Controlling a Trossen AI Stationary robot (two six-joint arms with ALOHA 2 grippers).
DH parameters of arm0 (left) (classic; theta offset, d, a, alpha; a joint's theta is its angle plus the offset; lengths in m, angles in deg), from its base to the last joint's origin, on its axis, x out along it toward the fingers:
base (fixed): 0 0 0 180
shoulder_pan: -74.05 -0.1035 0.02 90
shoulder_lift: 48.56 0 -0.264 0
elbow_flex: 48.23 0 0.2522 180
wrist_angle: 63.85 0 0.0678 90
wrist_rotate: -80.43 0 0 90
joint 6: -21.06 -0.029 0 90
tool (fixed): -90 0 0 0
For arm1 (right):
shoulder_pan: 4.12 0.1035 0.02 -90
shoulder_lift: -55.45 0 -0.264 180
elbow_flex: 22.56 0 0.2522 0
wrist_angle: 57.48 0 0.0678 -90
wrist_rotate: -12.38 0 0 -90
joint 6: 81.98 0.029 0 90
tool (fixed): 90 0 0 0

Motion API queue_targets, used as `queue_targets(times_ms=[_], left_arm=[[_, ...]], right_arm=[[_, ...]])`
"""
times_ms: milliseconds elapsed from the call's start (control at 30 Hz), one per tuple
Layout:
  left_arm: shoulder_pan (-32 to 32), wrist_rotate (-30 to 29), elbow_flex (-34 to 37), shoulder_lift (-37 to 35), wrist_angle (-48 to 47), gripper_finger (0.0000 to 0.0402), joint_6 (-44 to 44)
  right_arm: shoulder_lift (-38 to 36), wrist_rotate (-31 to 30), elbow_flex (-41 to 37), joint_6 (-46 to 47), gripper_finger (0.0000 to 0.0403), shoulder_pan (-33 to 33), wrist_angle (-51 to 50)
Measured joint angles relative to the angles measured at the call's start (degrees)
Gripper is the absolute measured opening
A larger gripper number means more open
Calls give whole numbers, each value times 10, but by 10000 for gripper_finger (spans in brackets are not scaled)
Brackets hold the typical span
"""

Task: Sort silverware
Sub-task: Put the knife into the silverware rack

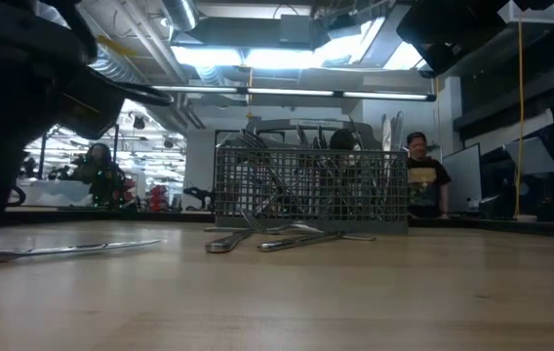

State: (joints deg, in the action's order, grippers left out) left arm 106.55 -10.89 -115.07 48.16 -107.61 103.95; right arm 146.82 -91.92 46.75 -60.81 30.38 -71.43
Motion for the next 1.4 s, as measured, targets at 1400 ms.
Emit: queue_targets(times_ms=[1400], left_arm=[[-6,-29,-55,76,-116,153,-16]], right_arm=[[0,21,0,0,115,0,-1]])
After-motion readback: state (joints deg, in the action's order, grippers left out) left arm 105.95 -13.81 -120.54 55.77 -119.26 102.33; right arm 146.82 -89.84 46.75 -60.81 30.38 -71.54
